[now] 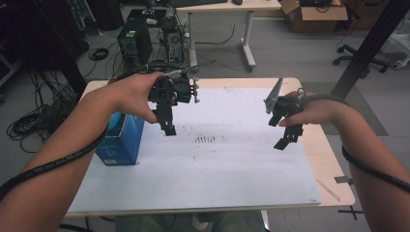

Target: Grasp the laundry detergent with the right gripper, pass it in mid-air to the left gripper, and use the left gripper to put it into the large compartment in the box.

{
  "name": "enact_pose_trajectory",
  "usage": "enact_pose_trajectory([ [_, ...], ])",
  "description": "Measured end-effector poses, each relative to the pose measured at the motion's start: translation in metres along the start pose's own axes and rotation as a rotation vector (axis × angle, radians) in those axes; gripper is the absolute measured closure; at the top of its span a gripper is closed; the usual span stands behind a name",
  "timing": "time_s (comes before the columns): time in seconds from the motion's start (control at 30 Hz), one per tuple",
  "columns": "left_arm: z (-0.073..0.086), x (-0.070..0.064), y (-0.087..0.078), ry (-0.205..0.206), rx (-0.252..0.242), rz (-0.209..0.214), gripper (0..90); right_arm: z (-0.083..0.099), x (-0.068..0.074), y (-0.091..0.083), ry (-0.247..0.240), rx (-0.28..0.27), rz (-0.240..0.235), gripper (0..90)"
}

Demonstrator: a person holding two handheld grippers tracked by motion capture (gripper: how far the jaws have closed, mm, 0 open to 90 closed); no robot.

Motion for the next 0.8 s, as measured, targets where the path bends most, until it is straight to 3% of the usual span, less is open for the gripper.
enact_pose_trajectory([
  [0.8,0.005,0.0009,-0.0002,-0.021,-0.029,0.001,0.2,-0.0078,-0.0004,-0.0023,-0.003,0.006,-0.001,3.3],
])
Point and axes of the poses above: each handheld gripper's, and its own axes: y roughly forward along the jaws, z roughly out of its underside, x roughly to its left, the point moved 4 cm from there along y, roughly forward along the jaws, and after that the axes turned 3 degrees about x, right-handed, at the moved point
